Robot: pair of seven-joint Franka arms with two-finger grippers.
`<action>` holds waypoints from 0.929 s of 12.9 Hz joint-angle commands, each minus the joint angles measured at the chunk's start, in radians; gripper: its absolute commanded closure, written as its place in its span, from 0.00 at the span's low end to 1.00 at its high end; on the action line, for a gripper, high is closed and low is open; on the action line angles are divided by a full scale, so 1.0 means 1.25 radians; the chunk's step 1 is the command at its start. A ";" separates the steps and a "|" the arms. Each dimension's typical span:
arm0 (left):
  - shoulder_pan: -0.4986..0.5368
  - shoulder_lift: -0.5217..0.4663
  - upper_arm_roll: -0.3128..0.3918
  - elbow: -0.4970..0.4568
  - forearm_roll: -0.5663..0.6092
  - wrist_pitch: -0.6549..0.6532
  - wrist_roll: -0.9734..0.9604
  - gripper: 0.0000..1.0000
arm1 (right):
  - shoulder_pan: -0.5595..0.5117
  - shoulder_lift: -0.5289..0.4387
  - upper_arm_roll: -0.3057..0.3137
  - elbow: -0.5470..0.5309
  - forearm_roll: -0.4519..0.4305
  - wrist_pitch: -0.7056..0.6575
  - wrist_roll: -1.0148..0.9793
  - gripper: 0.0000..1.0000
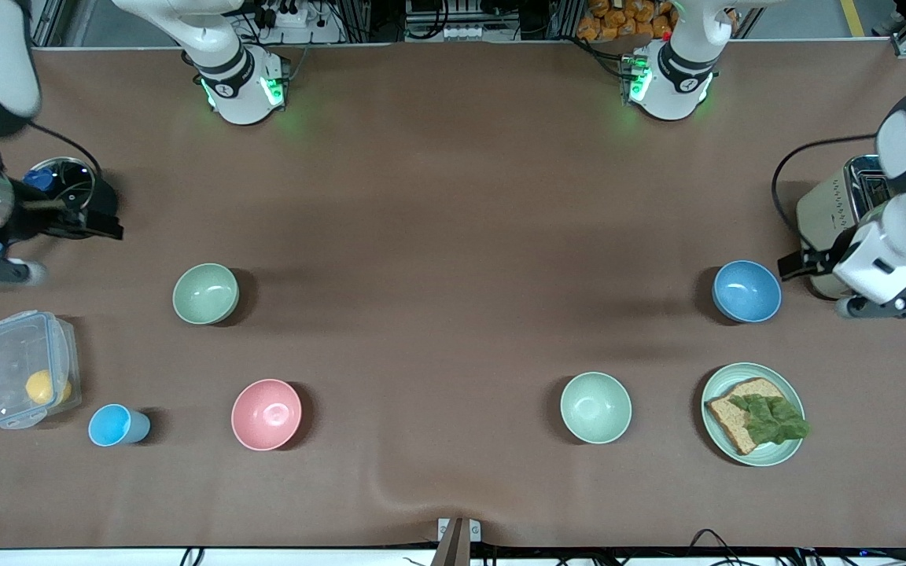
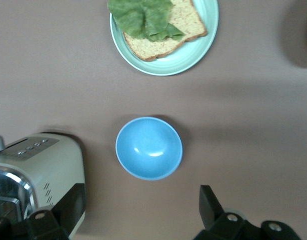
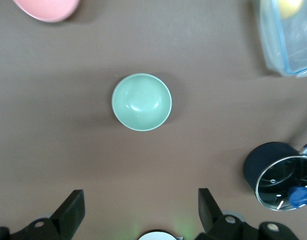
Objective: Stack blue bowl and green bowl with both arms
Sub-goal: 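Reach the right gripper to the green bowl while the left reaches the blue bowl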
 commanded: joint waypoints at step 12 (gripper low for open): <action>0.131 0.201 -0.005 -0.143 0.016 0.282 0.178 0.25 | -0.110 0.290 0.015 -0.164 0.046 0.406 -0.086 0.00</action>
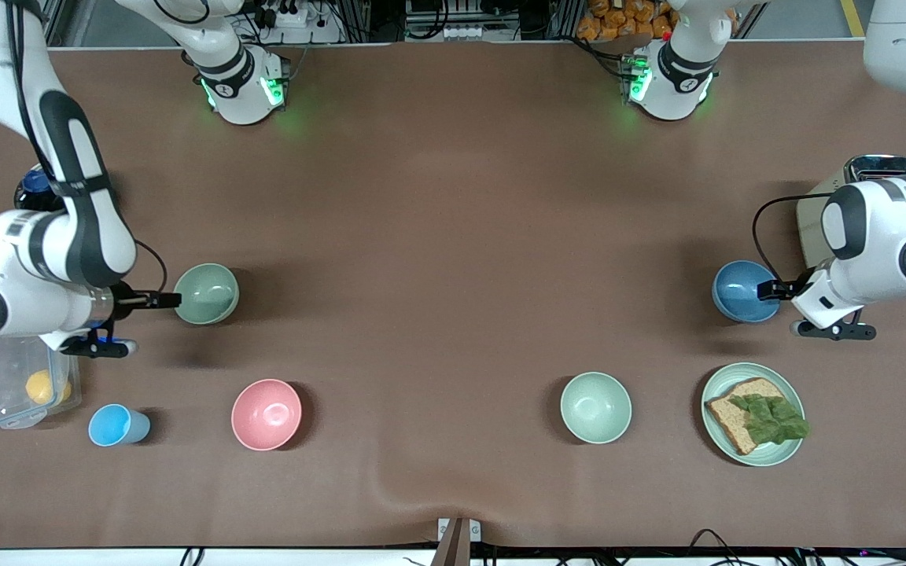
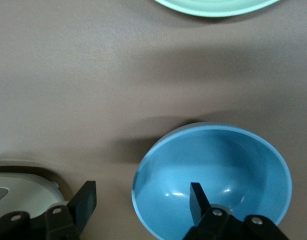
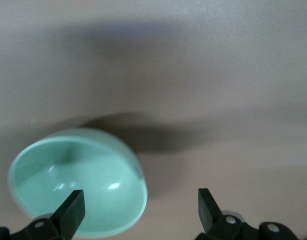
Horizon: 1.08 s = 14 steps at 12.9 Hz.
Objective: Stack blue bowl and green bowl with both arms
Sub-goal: 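Grasp the green bowl with the right gripper while the left grasps the blue bowl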
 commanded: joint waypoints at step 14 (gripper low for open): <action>0.033 0.016 -0.006 -0.001 -0.032 -0.038 -0.049 0.62 | -0.030 -0.004 0.022 -0.074 0.136 0.080 0.002 1.00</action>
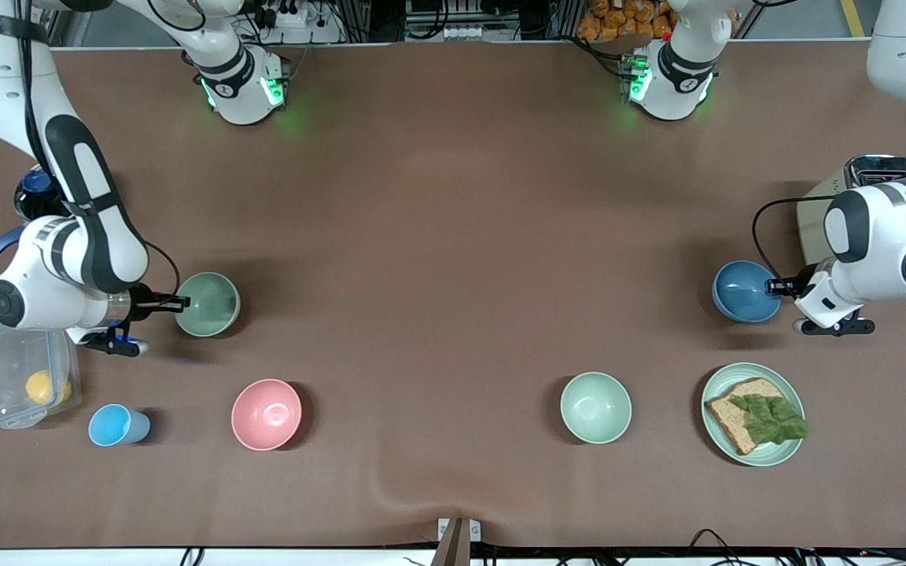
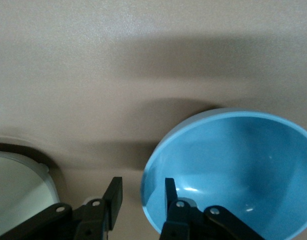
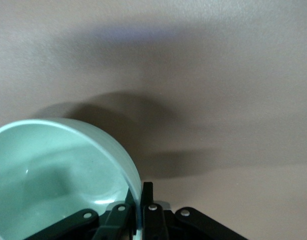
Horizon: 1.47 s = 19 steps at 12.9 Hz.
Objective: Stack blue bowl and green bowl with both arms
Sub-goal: 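Grasp the green bowl with the right gripper while the left grasps the blue bowl, then set the green bowl mid-table with the right gripper while the left carries the blue bowl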
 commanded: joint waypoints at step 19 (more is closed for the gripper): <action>-0.002 -0.046 -0.167 0.023 -0.096 -0.078 -0.198 1.00 | 0.574 -0.014 0.021 -0.005 0.257 0.232 0.775 1.00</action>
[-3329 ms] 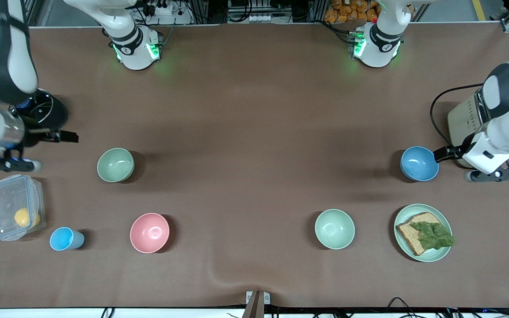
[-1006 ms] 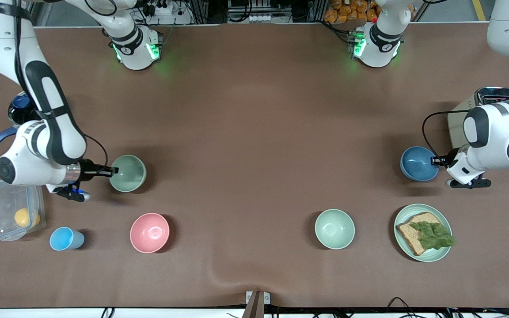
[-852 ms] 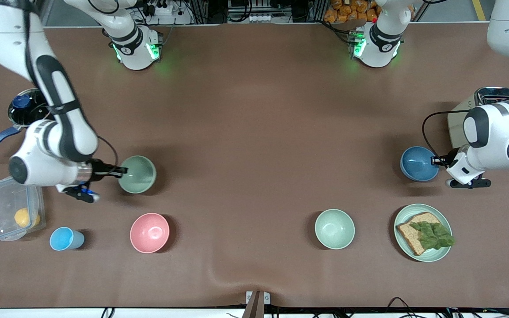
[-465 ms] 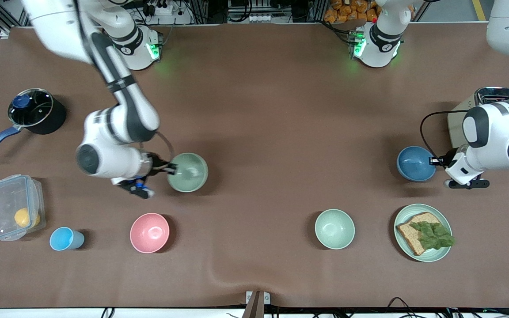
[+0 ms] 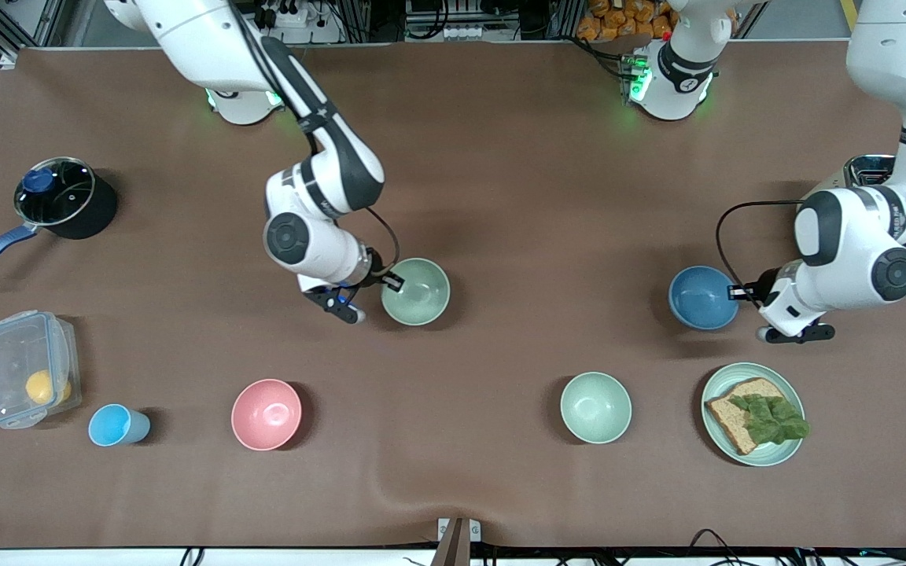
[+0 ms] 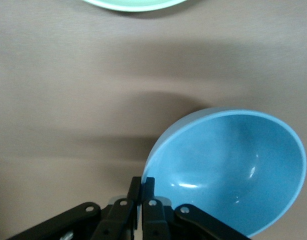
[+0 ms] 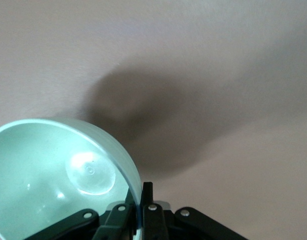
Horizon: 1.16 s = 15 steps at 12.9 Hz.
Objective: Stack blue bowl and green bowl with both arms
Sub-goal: 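Set the green bowl mid-table with the right gripper while the left carries the blue bowl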
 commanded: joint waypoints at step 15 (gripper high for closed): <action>-0.066 -0.005 -0.238 0.302 -0.013 -0.181 -0.388 1.00 | -0.037 -0.143 -0.074 -0.038 0.129 -0.135 0.075 0.00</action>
